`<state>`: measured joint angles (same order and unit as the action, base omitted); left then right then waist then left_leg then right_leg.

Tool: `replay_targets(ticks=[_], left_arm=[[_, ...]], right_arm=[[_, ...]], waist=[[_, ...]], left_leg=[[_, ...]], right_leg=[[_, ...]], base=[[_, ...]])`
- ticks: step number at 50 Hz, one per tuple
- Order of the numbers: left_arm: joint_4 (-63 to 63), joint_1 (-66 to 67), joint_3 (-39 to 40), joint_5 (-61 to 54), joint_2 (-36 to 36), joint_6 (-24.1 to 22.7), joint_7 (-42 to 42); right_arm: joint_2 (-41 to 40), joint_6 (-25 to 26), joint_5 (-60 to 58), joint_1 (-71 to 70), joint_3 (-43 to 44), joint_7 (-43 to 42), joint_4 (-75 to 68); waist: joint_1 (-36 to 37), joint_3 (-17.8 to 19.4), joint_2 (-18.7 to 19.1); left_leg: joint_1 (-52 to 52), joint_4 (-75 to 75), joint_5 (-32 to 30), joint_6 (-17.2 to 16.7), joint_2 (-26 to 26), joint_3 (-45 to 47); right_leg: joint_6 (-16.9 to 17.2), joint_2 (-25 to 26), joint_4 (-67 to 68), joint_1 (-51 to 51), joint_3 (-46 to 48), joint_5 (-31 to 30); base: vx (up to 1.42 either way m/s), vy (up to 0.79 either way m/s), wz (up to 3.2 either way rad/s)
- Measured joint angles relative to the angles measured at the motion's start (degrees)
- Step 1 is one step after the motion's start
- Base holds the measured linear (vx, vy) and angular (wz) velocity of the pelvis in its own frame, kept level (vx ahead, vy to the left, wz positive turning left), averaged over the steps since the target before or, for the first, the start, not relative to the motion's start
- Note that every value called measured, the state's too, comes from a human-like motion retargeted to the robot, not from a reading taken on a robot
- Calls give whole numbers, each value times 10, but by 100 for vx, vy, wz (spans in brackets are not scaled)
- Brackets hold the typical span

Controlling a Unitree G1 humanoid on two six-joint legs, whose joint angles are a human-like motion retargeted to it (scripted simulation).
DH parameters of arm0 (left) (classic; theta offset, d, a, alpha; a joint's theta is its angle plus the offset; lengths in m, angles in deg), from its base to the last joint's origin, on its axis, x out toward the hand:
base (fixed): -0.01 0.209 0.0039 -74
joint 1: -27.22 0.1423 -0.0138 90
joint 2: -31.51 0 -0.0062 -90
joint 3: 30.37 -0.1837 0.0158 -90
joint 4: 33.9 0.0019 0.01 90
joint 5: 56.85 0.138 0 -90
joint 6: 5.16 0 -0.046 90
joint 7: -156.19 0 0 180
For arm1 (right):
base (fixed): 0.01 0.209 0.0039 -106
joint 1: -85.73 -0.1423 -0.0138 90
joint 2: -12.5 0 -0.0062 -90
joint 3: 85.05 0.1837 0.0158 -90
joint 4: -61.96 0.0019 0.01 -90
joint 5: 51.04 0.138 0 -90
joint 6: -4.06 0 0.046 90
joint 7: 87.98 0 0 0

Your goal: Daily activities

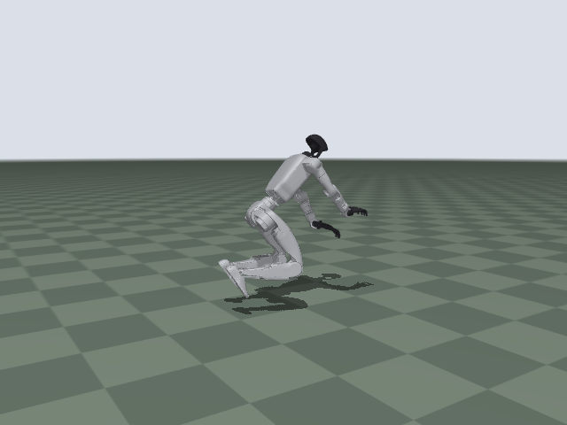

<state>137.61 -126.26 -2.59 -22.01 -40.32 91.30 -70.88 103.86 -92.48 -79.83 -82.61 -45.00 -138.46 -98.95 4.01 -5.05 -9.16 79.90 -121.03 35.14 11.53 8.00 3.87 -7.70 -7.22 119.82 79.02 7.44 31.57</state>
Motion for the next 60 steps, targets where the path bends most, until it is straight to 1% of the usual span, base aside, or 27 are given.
replay_targets(ticks=[4, 8, 11, 15, 18, 25, 29, 33, 36, 38, 40, 43, 45, 48, 52, 55, 58, 60], left_arm=[[-2, 8, 2, -2, 4, -7, 4], [-15, 0, 14, -11, -9, -12, 5], [-22, -18, 30, -25, -23, -15, 10], [-23, -61, 64, -52, -48, -16, 14], [-13, -103, 97, -85, -69, -18, 19], [26, -176, 160, -145, -101, -23, 24], [41, -183, 174, -155, -102, -24, 19], [47, -172, 178, -153, -95, -25, 7], [45, -155, 175, -145, -90, -26, -6], [43, -141, 171, -139, -87, -28, -16], [41, -126, 166, -132, -83, -30, -24], [39, -102, 156, -124, -76, -32, -36], [38, -86, 148, -118, -70, -31, -45], [41, -65, 132, -109, -57, -28, -58], [47, -37, 111, -87, -44, -26, -75], [50, -16, 99, -70, -39, -24, -90], [48, 5, 91, -57, -41, -16, -107], [40, 17, 89, -49, -45, -8, -121]], right_arm=[[-6, -2, 1, 0, 2, 1, -17], [-15, -5, -1, 8, 4, 3, -30], [-24, -8, -4, 18, 3, 8, -38], [-34, -11, -11, 34, -4, 13, -45], [-38, -13, -15, 48, -10, 15, -44], [-37, -17, -15, 87, -22, 8, -34], [-32, -20, -14, 117, -24, 0, -31], [-27, -21, -9, 149, -23, -13, -32], [-22, -24, -6, 165, -19, -30, -19], [-17, -26, -2, 172, -14, -43, 4], [-10, -28, 2, 176, -6, -58, 32], [3, -30, 12, 164, 10, -84, 76], [15, -30, 23, 145, 24, -97, 103], [39, -25, 44, 96, 42, -108, 122], [67, -15, 79, 19, 49, -105, 90], [77, -8, 102, -24, 45, -101, 43], [71, -2, 116, -45, 42, -112, -3], [62, 4, 116, -46, 43, -127, -28]], waist=[[-3, -7, 3], [-6, -14, 12], [-7, -20, 25], [-9, -27, 49], [-10, -31, 72], [-15, 6, 129], [-14, 13, 146], [-13, 2, 149], [-14, -19, 143], [-17, -37, 136], [-21, -57, 127], [-27, -89, 109], [-34, -104, 94], [-44, -111, 69], [-59, -111, 34], [-68, -103, 9], [-66, -64, -17], [-65, -49, -29]], left_leg=[[-7, 16, 17, 6, -5, 4], [-22, 41, 34, 10, -8, 9], [-37, 60, 42, 12, -4, 11], [-55, 83, 46, 10, 2, 8], [-68, 97, 48, 5, 11, 3], [-152, 127, 62, -12, 25, -22], [-192, 151, 69, -16, 27, -31], [-220, 180, 72, -21, 26, -32], [-226, 200, 55, -27, 27, -30], [-220, 209, 22, -33, 34, -25], [-205, 210, -11, -33, 43, -19], [-162, 193, -43, -33, 49, -13], [-127, 167, -56, -34, 49, -12], [-68, 106, -51, -35, 40, -9], [29, 20, -23, -33, 19, -2], [96, -25, -7, -36, -3, 7], [100, -48, 12, -40, -21, 22], [100, -49, 14, -43, -35, 30]], right_leg=[[-13, -2, 11, 6, 0, 14], [-26, -4, 24, 14, -5, 27], [-31, -4, 40, 28, -11, 34], [-29, 0, 68, 60, -22, 38], [-21, 7, 90, 95, -32, 38], [3, 14, 126, 108, -39, 55], [15, 19, 127, 109, -41, 55], [26, 31, 110, 108, -40, 45], [31, 43, 86, 107, -39, 35], [33, 47, 65, 105, -38, 29], [27, 51, 38, 104, -37, 28], [21, 58, -7, 102, -40, 31], [13, 59, -38, 92, -43, 37], [-3, 53, -82, 61, -51, 55], [-11, 40, -126, 15, -62, 57], [-7, 39, -158, -26, -71, 53], [-5, 45, -199, -104, -88, 52], [-9, 47, -234, -146, -98, 45]], base=[[14, 8, -33], [16, 10, -33], [18, 11, -33], [17, 11, -31], [17, 10, -19], [20, 10, 13], [24, 8, 7], [26, 6, 0], [27, 3, -6], [28, 1, 5], [28, -1, 17], [28, -2, 28], [28, -4, 81], [26, -6, 143], [25, -8, 161], [26, -8, 113], [33, -4, 33], [40, 0, 0]])
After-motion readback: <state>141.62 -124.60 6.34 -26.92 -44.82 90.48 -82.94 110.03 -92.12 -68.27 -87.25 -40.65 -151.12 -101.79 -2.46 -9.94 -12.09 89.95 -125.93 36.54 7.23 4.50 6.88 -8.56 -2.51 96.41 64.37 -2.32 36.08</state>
